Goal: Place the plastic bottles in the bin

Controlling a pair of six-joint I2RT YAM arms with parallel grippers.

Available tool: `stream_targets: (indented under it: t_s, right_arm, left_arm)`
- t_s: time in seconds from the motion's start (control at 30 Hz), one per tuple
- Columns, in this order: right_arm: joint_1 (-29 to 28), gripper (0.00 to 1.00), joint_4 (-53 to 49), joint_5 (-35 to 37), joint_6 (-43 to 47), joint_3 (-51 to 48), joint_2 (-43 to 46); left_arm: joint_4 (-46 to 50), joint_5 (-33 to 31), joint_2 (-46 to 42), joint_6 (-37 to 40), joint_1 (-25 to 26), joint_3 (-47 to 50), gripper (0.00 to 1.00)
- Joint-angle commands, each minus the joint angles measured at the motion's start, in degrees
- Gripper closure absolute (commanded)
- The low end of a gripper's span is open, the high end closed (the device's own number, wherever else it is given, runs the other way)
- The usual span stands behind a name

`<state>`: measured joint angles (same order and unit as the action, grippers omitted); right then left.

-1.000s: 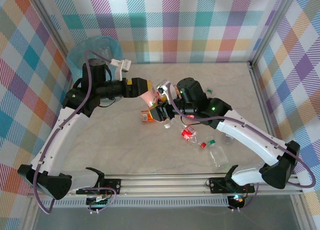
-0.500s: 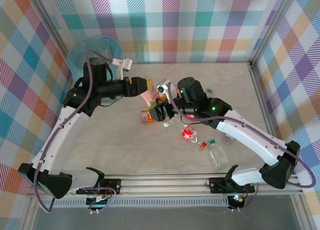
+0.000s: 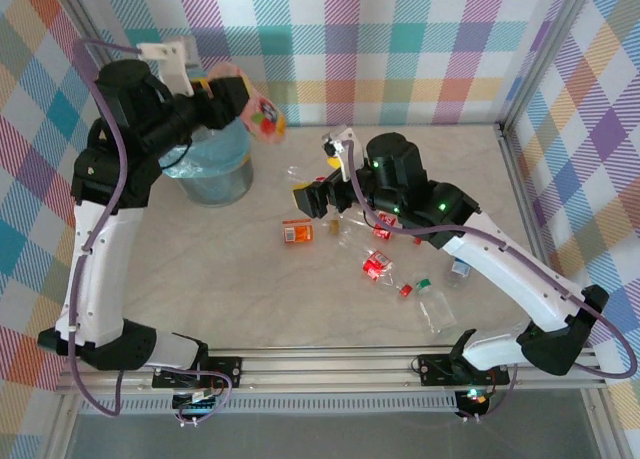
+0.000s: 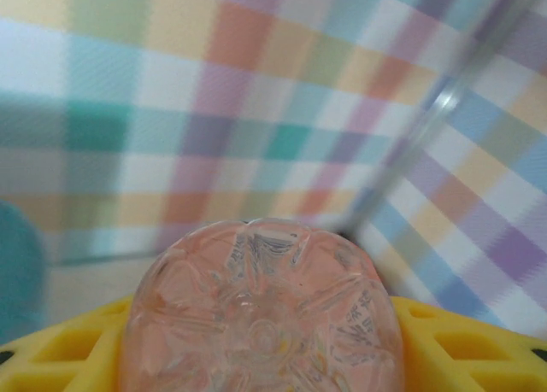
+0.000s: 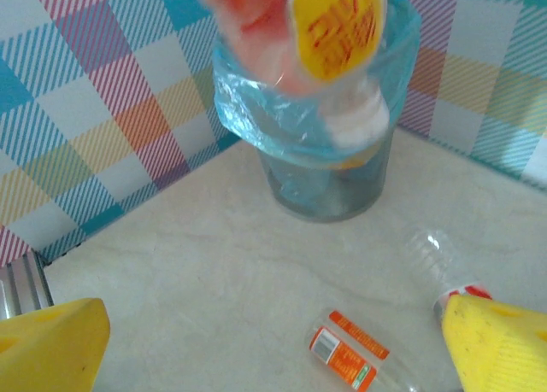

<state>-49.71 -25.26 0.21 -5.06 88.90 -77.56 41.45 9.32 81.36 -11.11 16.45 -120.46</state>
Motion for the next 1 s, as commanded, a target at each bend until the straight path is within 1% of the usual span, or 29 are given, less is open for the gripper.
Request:
stream_targets:
  t_s: [0.0,0.17,0.27,0.33,0.4,0.6,0.67,0.77,0.87,0.97]
  right_arm:
    - [-0.12,0.00,1.57,-0.46,1.54,2.95,-2.15]
    - [-0.12,0.00,2.16,-4.43,0.00,4.98,-5.40]
    - [-0.12,0.00,1.62,-6.95,-1.21,6.08,-7.00]
    - [-0.16,0.00,1.64,-7.59,-1.67,5.66,-7.56]
    - [-0.21,0.00,1.53,-7.67,-2.18,4.66,-7.78]
    - [-0.21,0.00,0.78,-7.63,-3.16,1.71,-7.60]
    - [-0.21,0.00,0.43,-7.67,-3.09,1.30,-7.65]
    - [-0.21,0.00,0.25,-7.68,-3.02,1.08,-7.91]
    - [-0.21,0.00,0.86,-7.95,-2.76,0.05,-8.13]
    - [-0.21,0.00,0.73,-7.94,-2.94,-0.61,-8.27]
  left_arm:
    - [2.74,-12.03,5.39,6.02,-2.48,-7.67,0.48]
    - [1.60,-14.66,12.77,7.65,-7.11,-16.53,0.49]
    - [2.37,-15.10,17.31,8.16,-10.38,-21.01,0.48]
    - [2.51,-17.72,19.50,9.99,-11.27,-21.30,0.48]
    - [3.27,-17.82,20.94,9.86,-12.70,-20.90,0.48]
    - [1.58,-13.33,22.05,7.13,-16.43,-14.36,0.48]
    - [0.84,-11.89,22.17,6.65,-17.00,-11.47,0.47]
    - [-2.16,-7.44,21.92,7.10,-17.67,-5.30,0.45]
    - [-4.47,-5.86,21.98,7.39,-17.74,0.55,0.44]
    - [-4.80,-4.40,23.06,7.98,-17.85,3.53,0.43]
